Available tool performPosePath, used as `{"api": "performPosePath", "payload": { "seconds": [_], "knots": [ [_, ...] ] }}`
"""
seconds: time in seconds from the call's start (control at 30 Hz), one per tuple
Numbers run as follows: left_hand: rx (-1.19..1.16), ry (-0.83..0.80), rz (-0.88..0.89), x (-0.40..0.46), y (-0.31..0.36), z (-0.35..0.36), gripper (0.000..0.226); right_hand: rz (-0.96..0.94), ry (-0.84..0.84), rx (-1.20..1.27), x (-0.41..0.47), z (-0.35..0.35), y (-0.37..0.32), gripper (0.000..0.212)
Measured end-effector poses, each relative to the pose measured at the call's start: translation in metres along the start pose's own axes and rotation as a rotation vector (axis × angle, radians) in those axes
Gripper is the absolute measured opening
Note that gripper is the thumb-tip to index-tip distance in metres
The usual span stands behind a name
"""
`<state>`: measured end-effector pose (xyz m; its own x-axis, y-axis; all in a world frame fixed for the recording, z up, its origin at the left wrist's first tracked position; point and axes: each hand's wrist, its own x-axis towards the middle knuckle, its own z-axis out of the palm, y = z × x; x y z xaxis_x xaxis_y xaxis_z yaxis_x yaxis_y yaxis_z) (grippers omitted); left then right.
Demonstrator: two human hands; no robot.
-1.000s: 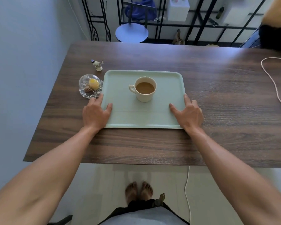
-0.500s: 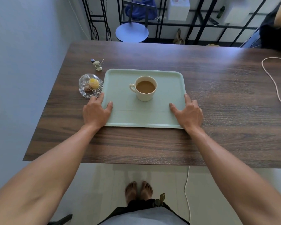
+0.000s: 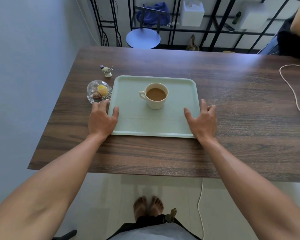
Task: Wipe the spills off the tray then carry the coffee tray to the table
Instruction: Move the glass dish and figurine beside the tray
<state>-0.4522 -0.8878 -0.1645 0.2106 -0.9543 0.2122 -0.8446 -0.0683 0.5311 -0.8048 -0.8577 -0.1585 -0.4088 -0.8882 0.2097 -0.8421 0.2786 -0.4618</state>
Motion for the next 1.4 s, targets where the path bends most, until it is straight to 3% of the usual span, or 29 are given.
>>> {"api": "performPosePath", "payload": {
  "seconds": [0.1, 0.2, 0.4, 0.67, 0.87, 1.03, 1.2, 1.4],
  "knots": [
    [0.027, 0.109, -0.011, 0.001, -0.001, -0.011, 0.043, -0.057, 0.152, 0.026, 0.005, -0.007, -0.014, 0.071],
    [0.047, 0.189, 0.026, 0.012, -0.004, -0.026, 0.049, -0.158, 0.181, 0.167, 0.017, -0.014, -0.044, 0.058],
    [0.040, 0.135, 0.005, 0.034, -0.007, -0.045, 0.084, -0.440, -0.038, 0.459, 0.049, -0.010, -0.133, 0.053],
    [0.008, 0.022, -0.011, 0.062, -0.020, -0.044, 0.098, -0.614, -0.376, 0.376, 0.081, 0.036, -0.249, 0.064],
    [-0.002, -0.110, 0.034, 0.079, -0.047, -0.030, 0.107, -0.600, -0.517, 0.239, 0.103, 0.085, -0.293, 0.062],
    [-0.025, -0.122, 0.084, 0.086, -0.063, -0.023, 0.111, -0.578, -0.580, 0.164, 0.118, 0.123, -0.310, 0.048],
    [-0.009, -0.114, 0.106, 0.090, -0.070, -0.019, 0.111, -0.602, -0.567, 0.094, 0.124, 0.149, -0.321, 0.021],
    [0.022, -0.085, 0.112, 0.100, -0.071, -0.017, 0.110, -0.564, -0.558, 0.164, 0.129, 0.160, -0.326, 0.016]
  ]
}}
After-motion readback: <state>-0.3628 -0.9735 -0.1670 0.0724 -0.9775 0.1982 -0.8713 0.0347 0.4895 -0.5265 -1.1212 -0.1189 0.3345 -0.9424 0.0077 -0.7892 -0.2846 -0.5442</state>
